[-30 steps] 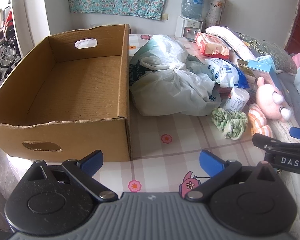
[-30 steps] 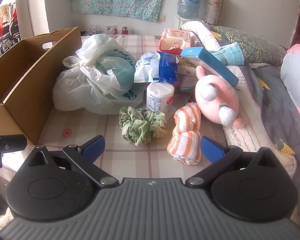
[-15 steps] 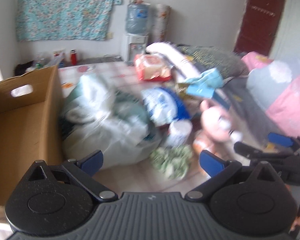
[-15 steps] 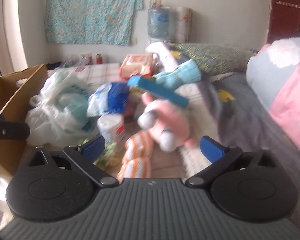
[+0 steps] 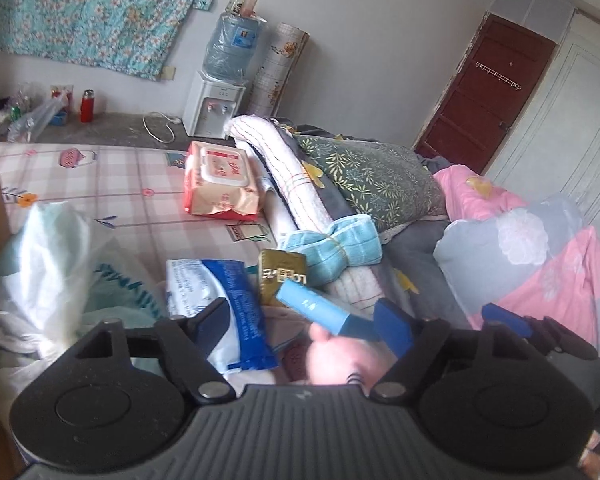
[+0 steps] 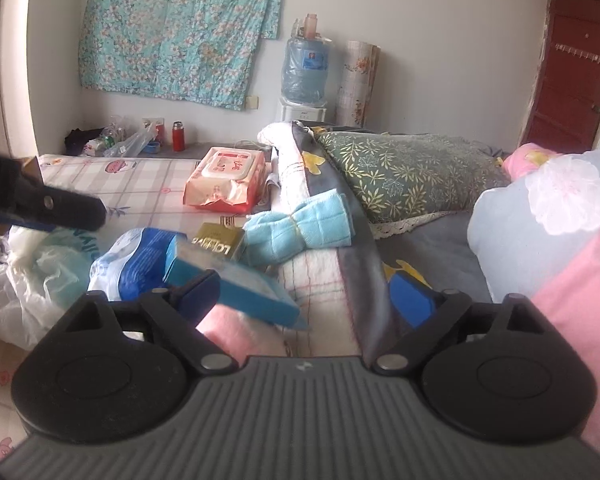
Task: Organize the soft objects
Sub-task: 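Move the left tool over the blue bandage box and grasp it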
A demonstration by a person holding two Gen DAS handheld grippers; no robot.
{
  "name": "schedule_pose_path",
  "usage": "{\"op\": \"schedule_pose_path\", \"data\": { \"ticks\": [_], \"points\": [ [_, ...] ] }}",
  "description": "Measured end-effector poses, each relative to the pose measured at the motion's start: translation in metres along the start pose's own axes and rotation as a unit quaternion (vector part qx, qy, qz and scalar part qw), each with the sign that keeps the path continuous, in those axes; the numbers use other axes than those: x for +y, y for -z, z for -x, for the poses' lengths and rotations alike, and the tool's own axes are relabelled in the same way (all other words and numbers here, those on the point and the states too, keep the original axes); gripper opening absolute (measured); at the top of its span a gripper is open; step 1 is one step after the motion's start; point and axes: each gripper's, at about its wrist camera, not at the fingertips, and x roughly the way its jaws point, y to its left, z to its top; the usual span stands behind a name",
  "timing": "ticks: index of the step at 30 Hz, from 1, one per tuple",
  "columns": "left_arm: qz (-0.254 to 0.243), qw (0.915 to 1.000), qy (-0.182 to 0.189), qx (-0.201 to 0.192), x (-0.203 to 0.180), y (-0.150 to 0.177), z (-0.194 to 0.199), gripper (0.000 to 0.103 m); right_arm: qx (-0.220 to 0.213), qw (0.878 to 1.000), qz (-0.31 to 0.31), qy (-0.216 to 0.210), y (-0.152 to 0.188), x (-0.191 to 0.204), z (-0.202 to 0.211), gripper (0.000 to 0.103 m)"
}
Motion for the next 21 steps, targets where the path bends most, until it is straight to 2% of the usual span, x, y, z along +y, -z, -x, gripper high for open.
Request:
{"op": "schedule_pose_path", "data": {
  "ticks": [2,3,5,6,8,11,13,15,19,21],
  "points": [
    [0.016,0.9998,0.004,0.010,0.001,-0.006,-0.013,0.063,0.021,0.999,-0.024,-0.025,-0.008,-0.011,-0.008,0.079],
    [0.026,0.9995,0.006,0.017,0.002,-0.011,-0.019,0.060,0.035,0.998,-0.042,-0.042,-0.010,-0.018,-0.014,0.074],
    [0.040,0.9990,0.005,0.020,0.004,-0.022,-0.031,0.049,0.062,0.991,-0.085,-0.083,-0.011,-0.028,-0.023,0.071],
    [0.041,0.9990,0.003,0.019,0.004,-0.028,-0.036,0.048,0.075,0.986,-0.105,-0.101,-0.009,-0.030,-0.026,0.068],
    [0.027,0.9991,-0.005,0.031,-0.001,-0.045,-0.051,0.047,0.098,0.977,-0.139,-0.128,-0.006,-0.034,-0.033,0.065],
    [-0.022,0.9967,-0.017,0.076,-0.013,-0.065,-0.086,0.047,0.127,0.966,-0.166,-0.155,-0.001,-0.032,-0.045,0.060],
    [-0.047,0.9929,-0.025,0.106,-0.021,-0.069,-0.109,0.047,0.140,0.961,-0.173,-0.163,0.000,-0.028,-0.053,0.058],
    [-0.073,0.9855,-0.037,0.149,-0.025,-0.067,-0.135,0.047,0.149,0.957,-0.182,-0.172,0.001,-0.027,-0.059,0.055],
    [-0.086,0.9745,-0.048,0.202,-0.022,-0.056,-0.162,0.044,0.168,0.946,-0.204,-0.185,0.005,-0.026,-0.073,0.050],
    [-0.070,0.9733,-0.039,0.215,-0.016,-0.051,-0.165,0.043,0.176,0.942,-0.212,-0.190,0.008,-0.027,-0.077,0.049]
  ]
}}
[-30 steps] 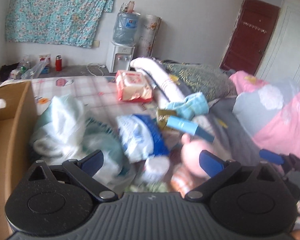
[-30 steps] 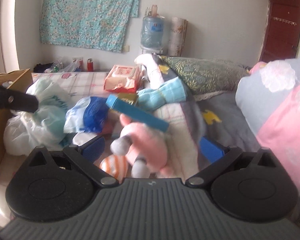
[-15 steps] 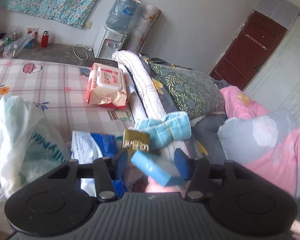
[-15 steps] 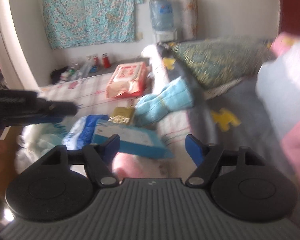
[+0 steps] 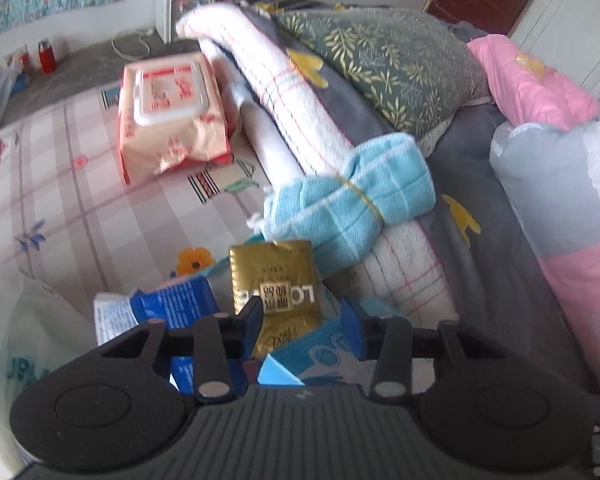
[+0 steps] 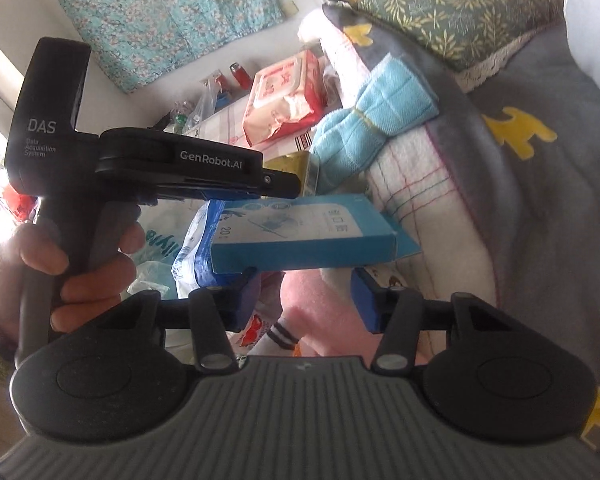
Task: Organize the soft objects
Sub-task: 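Move the left tool over the blue bandage box and grasp it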
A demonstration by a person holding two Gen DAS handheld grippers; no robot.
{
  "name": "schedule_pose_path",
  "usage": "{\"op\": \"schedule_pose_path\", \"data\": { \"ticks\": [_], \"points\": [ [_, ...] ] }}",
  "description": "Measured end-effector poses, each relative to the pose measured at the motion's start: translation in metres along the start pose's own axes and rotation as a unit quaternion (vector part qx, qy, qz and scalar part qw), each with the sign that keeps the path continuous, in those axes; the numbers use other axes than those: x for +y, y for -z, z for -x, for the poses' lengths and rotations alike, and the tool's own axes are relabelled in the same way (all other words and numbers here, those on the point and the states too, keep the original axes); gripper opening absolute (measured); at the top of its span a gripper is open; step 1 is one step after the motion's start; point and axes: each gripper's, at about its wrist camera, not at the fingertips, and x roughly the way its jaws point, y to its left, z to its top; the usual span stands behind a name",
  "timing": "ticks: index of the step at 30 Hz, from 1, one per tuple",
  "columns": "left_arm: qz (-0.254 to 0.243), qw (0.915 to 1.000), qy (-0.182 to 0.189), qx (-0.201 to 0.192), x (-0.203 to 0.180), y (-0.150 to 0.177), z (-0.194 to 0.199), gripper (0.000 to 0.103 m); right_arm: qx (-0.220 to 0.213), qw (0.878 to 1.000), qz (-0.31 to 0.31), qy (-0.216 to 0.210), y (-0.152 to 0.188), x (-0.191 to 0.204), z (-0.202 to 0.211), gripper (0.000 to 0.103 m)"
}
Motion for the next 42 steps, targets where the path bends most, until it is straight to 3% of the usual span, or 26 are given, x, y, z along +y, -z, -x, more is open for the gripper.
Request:
{"op": "schedule_pose_path", "data": {
  "ticks": [7,13,27,35,42],
  "points": [
    [0.062,0.9962,0.058,0.020,0.019,0.011,0.005,0.039,-0.006,1.000,-0.017,-0.010,0.002,-0.006,0.003,0.043],
    [0.107,0.9880,0.108,0.023,0.032,0.034,0.023,0.035,-0.011,0.999,-0.028,-0.018,0.014,-0.011,0.019,0.037],
    [0.129,0.9821,0.136,-0.016,0.036,0.094,0.039,0.036,-0.011,0.995,-0.088,-0.051,0.036,-0.037,0.038,0.038],
    [0.127,0.9818,0.139,-0.026,0.039,0.106,0.041,0.035,-0.019,0.994,-0.085,-0.064,0.033,-0.031,0.041,0.039],
    [0.133,0.9798,0.148,-0.024,0.041,0.112,0.040,0.036,-0.002,0.994,-0.082,-0.069,0.037,-0.026,0.025,0.039]
  ]
}}
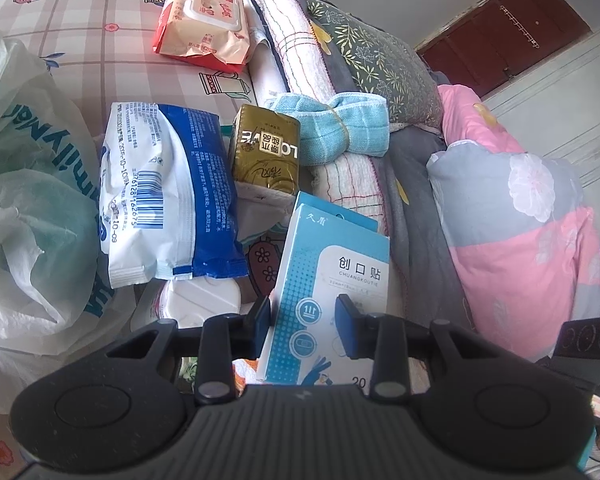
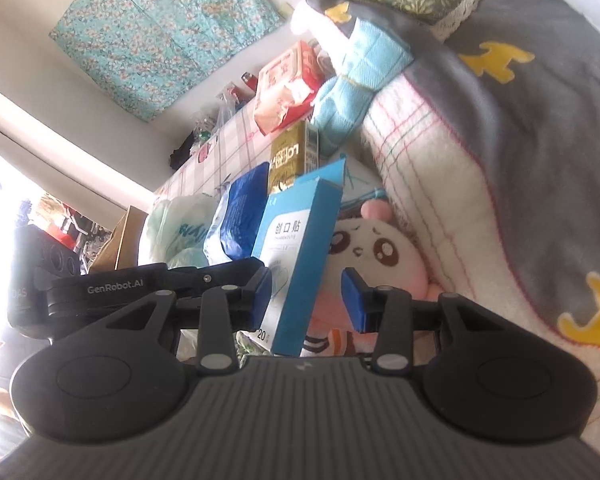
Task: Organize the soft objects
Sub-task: 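Move the left tool over the blue bandage box and grasp it, then carry the bandage box with the left tool and lower it into the cardboard box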
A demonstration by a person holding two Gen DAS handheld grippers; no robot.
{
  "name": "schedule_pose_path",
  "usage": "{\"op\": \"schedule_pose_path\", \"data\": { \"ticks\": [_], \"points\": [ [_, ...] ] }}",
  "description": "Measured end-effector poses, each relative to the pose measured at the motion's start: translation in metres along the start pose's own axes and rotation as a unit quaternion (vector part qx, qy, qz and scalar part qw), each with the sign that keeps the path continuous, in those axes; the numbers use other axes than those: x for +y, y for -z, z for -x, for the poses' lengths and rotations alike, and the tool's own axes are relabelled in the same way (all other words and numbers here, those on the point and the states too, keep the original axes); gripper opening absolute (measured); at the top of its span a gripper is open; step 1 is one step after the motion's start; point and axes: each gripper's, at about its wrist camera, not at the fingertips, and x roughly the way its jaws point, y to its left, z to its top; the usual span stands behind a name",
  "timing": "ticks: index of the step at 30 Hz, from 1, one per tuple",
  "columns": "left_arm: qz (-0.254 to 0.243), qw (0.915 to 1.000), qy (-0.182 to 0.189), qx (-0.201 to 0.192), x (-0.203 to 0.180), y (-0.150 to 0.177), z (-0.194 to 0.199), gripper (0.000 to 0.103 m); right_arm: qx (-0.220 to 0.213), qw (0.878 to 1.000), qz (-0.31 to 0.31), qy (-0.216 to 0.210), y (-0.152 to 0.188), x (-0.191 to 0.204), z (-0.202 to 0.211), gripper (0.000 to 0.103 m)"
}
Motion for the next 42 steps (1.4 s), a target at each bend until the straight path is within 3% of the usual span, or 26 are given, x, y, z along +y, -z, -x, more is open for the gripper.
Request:
{"op": "schedule_pose_path", "data": {
  "ticks": [4,6,14,23,29,34,42],
  "points": [
    [0.001,1.0000,0.008,0.003,-0.001,0.003,0.000,0.034,0.001,1.000,-0.008,-0.002,0.004,-0.002,-0.009,0.035],
    [-0.008,1.0000,0.006,-0.001,-0.005,0.005,0.002,0.031,-0.003,1.000,-0.007,0.000,0.005,0.001,-0.008,0.028],
    [-0.029,0.9994,0.005,-0.020,-0.018,0.010,0.019,0.032,-0.032,0.999,0.020,0.009,0.008,0.018,0.005,0.028],
    [-0.048,0.9959,-0.002,-0.076,-0.029,0.016,0.070,0.032,-0.057,0.997,0.055,-0.015,0.008,0.059,0.026,0.028],
    [-0.047,0.9894,-0.028,-0.134,-0.020,0.021,0.125,0.036,-0.064,0.992,0.100,-0.052,0.008,0.113,0.024,0.028],
    [-0.027,0.9802,-0.075,-0.181,0.003,0.021,0.181,0.037,-0.046,0.984,0.141,-0.098,0.013,0.179,0.001,0.028],
    [0.039,0.9533,-0.167,-0.249,0.067,0.025,0.276,0.037,0.031,0.964,0.200,-0.170,0.036,0.305,-0.065,0.030]
  ]
}}
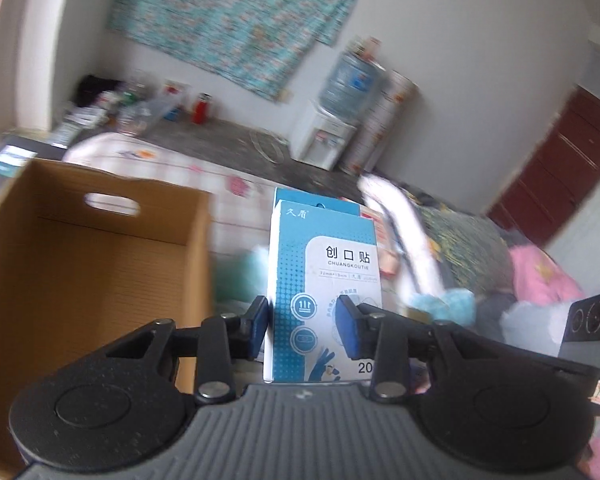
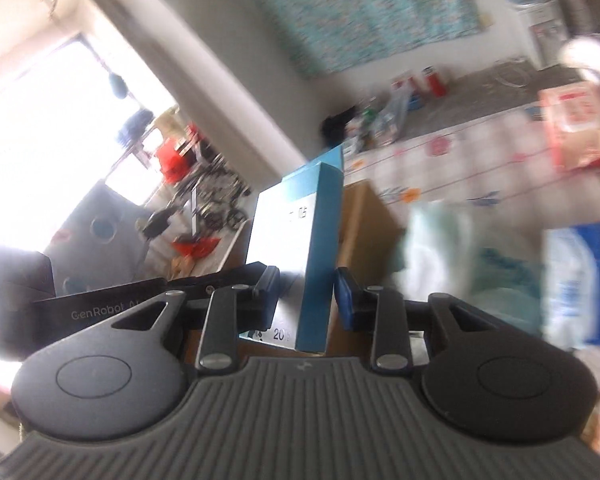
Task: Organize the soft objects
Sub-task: 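Carry the bandage box with the left tool and lower it into the cardboard box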
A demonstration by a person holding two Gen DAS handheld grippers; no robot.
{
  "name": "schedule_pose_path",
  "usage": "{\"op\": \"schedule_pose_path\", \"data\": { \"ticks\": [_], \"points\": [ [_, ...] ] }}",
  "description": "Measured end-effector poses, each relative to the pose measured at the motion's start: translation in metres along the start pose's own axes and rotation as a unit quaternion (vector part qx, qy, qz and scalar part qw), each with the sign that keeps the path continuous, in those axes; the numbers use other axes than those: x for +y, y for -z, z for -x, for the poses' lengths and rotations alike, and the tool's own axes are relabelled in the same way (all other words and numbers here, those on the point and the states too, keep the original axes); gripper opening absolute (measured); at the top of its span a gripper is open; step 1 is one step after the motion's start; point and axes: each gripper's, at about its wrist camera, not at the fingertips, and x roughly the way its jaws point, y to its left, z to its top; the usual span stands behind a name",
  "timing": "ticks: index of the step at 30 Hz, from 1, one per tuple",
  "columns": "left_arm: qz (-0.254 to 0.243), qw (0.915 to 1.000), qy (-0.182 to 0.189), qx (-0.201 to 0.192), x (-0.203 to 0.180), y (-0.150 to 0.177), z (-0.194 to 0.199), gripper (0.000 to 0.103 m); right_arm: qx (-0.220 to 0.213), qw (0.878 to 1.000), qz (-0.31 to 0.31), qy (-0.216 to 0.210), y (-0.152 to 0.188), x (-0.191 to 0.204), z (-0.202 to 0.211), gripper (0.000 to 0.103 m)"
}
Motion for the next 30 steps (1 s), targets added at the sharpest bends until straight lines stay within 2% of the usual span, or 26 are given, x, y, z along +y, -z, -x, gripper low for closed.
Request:
{"op": "schedule_pose_path", "data": {
  "ticks": [4,8,13,16,18,23,25,30],
  "points": [
    [0.038,0.9984,-0.042,0.001,0.051,-0.011,0.005,0.036,0.044,0.999,0.017,-0.015,-0.003,0.039,-0.057,0.030],
    [0.075,0.9954,-0.055,0.021,0.094,-0.019,-0.009,0.036,0.079,0.997,0.019,-0.006,-0.002,0.057,-0.106,0.030],
    [0.095,0.9925,-0.060,0.049,0.131,-0.030,-0.044,0.035,0.103,0.994,0.006,0.024,-0.008,0.046,-0.159,0.030],
    [0.095,0.9896,-0.070,0.082,0.146,-0.033,-0.076,0.036,0.102,0.992,0.022,0.067,-0.016,0.030,-0.184,0.031],
    [0.092,0.9856,-0.090,0.109,0.153,-0.031,-0.100,0.036,0.098,0.991,0.026,0.090,-0.019,0.021,-0.194,0.032],
    [0.090,0.9764,-0.106,0.165,0.166,-0.017,-0.133,0.037,0.088,0.992,0.013,0.089,-0.020,-0.004,-0.186,0.032],
    [0.079,0.9741,-0.113,0.179,0.166,-0.012,-0.140,0.041,0.083,0.993,0.011,0.087,-0.019,-0.011,-0.178,0.032],
    [0.043,0.9656,-0.096,0.238,0.159,-0.002,-0.149,0.047,0.082,0.994,0.006,0.072,-0.011,-0.023,-0.157,0.032]
  ]
}}
